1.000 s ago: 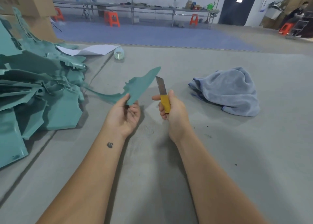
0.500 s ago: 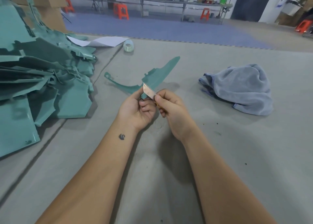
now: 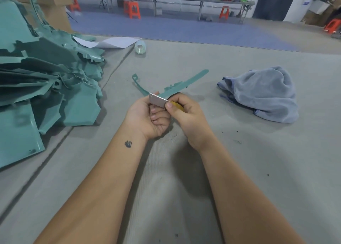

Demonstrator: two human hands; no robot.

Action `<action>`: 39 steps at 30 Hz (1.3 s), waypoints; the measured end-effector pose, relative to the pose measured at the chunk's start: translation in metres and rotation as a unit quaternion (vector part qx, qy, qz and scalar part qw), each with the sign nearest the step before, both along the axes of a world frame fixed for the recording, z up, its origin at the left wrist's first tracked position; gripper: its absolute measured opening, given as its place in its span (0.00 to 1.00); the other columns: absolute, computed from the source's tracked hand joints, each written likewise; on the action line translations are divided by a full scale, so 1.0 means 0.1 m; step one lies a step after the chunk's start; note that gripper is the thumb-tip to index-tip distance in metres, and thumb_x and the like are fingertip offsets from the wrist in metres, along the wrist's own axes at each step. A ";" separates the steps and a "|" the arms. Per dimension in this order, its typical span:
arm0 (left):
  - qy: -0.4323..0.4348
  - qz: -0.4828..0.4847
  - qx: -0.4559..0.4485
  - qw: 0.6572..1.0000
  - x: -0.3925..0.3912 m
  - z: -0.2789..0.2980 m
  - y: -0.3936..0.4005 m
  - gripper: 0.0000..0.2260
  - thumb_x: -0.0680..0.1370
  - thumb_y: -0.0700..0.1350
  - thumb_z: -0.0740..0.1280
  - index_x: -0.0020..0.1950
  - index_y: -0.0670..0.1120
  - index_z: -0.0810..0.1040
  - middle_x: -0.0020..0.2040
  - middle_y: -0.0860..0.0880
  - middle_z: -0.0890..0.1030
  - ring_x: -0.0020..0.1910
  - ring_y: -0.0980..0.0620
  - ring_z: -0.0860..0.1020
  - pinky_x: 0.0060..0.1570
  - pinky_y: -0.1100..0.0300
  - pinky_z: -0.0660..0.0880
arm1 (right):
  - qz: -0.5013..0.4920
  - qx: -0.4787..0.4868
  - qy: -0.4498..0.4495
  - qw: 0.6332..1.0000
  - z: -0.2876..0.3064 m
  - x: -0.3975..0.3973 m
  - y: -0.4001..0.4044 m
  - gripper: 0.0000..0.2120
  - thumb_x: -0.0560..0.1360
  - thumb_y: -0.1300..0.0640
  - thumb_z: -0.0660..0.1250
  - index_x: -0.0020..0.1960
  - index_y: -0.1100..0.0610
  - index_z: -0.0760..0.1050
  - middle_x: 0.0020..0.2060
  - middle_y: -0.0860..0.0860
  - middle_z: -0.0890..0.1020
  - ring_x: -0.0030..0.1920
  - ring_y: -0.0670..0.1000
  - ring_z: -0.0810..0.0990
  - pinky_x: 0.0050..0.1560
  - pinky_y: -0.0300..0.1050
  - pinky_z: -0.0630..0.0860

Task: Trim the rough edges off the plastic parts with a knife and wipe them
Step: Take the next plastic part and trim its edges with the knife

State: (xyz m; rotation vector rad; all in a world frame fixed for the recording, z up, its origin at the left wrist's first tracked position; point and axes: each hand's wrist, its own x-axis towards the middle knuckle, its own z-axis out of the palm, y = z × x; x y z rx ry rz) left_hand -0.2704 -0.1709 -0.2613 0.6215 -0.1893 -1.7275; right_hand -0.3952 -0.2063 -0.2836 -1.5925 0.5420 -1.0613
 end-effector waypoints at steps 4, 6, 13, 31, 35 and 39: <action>-0.011 0.001 -0.024 1.000 0.01 0.00 0.00 0.16 0.73 0.45 0.58 0.26 0.43 0.73 0.19 0.54 0.61 0.15 0.58 0.59 0.18 0.69 0.51 | -0.001 0.016 -0.028 0.999 0.00 0.03 0.01 0.03 0.74 0.57 0.65 0.44 0.56 0.77 0.45 0.55 0.82 0.50 0.52 0.79 0.59 0.53 0.75; -0.008 -0.001 -0.035 0.999 0.01 -0.01 0.00 0.18 0.75 0.45 0.57 0.26 0.43 0.73 0.19 0.54 0.61 0.15 0.59 0.59 0.19 0.69 0.51 | 0.005 0.020 -0.046 0.999 -0.01 0.04 0.01 0.03 0.75 0.58 0.65 0.43 0.55 0.77 0.44 0.55 0.81 0.49 0.52 0.79 0.57 0.51 0.75; 0.072 -0.042 -0.052 0.995 0.02 -0.07 0.03 0.19 0.77 0.49 0.57 0.26 0.46 0.65 0.20 0.52 0.62 0.23 0.60 0.51 0.20 0.66 0.52 | -0.096 0.087 -0.156 0.979 0.02 -0.07 -0.15 0.04 0.73 0.56 0.64 0.40 0.52 0.72 0.30 0.43 0.70 0.32 0.43 0.64 0.37 0.37 0.62; 0.012 -0.010 -0.081 0.997 -0.09 -0.02 0.01 0.17 0.76 0.50 0.61 0.29 0.45 0.72 0.17 0.54 0.63 0.14 0.57 0.62 0.15 0.67 0.56 | 0.015 0.045 -0.045 0.998 0.04 0.02 0.01 0.09 0.79 0.65 0.61 0.41 0.57 0.72 0.29 0.38 0.76 0.33 0.36 0.73 0.36 0.26 0.67; 0.031 -0.041 -0.085 0.995 -0.03 -0.05 0.01 0.21 0.80 0.51 0.56 0.29 0.47 0.70 0.18 0.53 0.63 0.17 0.58 0.55 0.16 0.66 0.56 | -0.035 0.095 -0.130 0.986 0.03 0.03 -0.04 0.05 0.74 0.57 0.62 0.39 0.53 0.72 0.31 0.42 0.71 0.32 0.41 0.66 0.37 0.35 0.64; 0.054 -0.066 -0.095 0.992 0.01 -0.06 0.03 0.24 0.82 0.52 0.53 0.27 0.47 0.72 0.18 0.51 0.65 0.20 0.59 0.53 0.17 0.64 0.57 | -0.071 0.157 -0.201 0.964 0.05 -0.11 -0.18 0.04 0.73 0.56 0.63 0.39 0.53 0.70 0.34 0.46 0.68 0.33 0.44 0.62 0.36 0.38 0.60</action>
